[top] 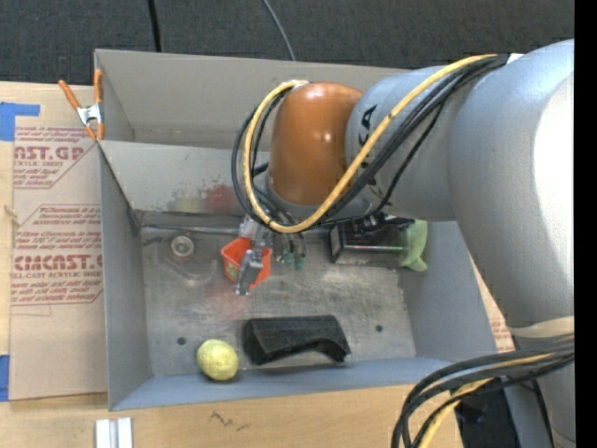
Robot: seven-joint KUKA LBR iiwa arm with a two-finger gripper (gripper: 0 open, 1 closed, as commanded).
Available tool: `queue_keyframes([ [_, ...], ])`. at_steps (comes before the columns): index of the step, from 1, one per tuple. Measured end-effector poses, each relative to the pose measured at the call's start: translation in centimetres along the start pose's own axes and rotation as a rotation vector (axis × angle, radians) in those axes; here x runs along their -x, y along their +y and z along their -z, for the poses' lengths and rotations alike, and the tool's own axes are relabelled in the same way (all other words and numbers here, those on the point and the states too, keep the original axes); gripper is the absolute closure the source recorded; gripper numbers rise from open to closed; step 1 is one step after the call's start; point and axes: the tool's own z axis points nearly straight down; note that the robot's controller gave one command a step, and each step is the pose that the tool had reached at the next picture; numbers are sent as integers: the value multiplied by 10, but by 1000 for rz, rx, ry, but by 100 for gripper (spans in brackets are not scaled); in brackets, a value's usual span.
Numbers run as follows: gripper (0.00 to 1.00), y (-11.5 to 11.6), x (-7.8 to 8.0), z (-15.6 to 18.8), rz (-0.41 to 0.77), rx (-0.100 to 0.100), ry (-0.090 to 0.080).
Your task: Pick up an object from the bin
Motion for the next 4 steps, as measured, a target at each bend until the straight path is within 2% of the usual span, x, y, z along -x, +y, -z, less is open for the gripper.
queue_keyframes([
  [1,100,1,-13,-23,-10,-11,24],
  [2,100,4,-1,34,-27,-9,21],
  [3,100,2,-2,19,-30,-4,3],
  [4,100,5,-9,40,-43,-12,26],
])
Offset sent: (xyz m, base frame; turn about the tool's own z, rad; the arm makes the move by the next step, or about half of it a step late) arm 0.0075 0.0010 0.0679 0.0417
